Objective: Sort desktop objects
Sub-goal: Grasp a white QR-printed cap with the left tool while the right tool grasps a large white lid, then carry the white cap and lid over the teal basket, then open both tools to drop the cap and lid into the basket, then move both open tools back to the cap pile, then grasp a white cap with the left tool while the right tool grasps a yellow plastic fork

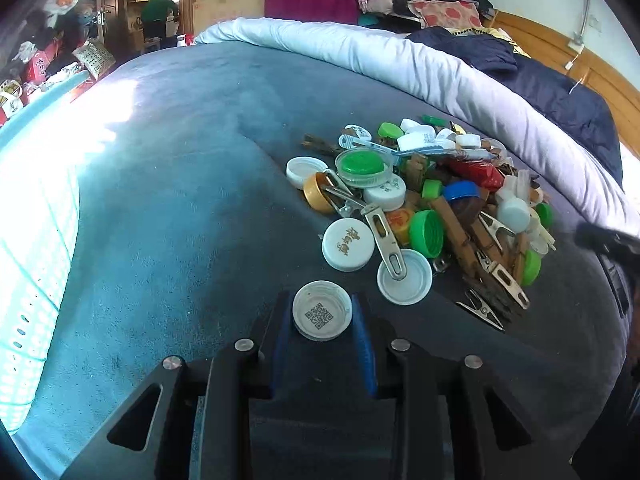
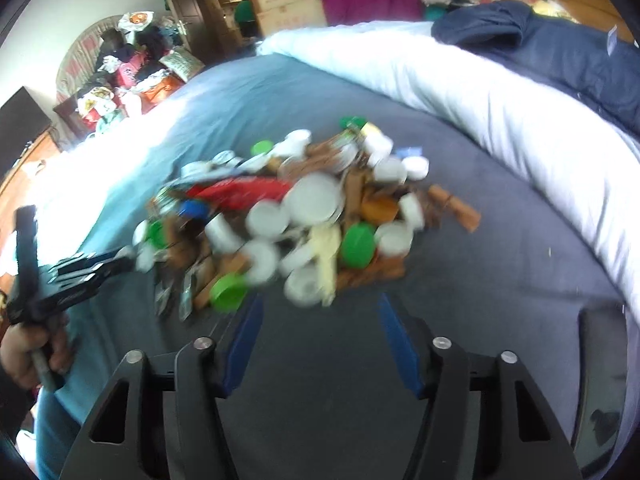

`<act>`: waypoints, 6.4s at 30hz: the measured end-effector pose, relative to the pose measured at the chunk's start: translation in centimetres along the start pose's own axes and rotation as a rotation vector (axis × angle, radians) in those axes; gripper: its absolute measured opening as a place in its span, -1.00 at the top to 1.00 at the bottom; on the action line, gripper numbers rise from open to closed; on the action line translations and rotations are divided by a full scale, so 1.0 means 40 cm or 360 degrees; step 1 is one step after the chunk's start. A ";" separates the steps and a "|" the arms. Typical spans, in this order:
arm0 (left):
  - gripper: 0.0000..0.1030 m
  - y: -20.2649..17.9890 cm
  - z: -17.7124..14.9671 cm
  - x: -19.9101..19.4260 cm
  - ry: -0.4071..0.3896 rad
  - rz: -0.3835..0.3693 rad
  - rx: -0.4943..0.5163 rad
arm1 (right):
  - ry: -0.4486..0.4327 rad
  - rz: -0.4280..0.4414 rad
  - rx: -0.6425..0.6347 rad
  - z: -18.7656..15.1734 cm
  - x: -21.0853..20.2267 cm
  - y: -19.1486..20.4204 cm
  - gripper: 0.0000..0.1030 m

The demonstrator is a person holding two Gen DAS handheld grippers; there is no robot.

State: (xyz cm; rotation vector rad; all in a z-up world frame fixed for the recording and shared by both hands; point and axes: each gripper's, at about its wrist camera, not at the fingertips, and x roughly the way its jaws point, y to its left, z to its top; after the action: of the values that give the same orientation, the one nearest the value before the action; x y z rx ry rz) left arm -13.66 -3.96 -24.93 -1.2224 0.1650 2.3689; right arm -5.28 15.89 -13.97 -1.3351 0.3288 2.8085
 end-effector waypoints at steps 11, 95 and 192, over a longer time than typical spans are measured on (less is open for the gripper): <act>0.40 -0.002 0.006 0.014 -0.0001 -0.0011 -0.0003 | -0.0003 -0.0002 0.0030 0.102 0.122 0.011 -0.09; 0.40 0.531 0.087 -0.608 -0.0103 0.0469 -0.0495 | 0.0048 0.0834 -0.0682 0.424 -0.075 1.089 0.25; 0.36 -0.127 -0.037 -0.100 0.0118 -0.0106 -0.0022 | 0.0142 0.0149 -0.0005 0.029 0.114 -0.010 0.54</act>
State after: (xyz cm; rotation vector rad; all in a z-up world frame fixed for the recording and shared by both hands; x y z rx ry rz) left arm -8.25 -1.32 -22.10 -1.3029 0.1296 2.2731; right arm -9.04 16.17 -16.85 -1.4875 0.3989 2.8298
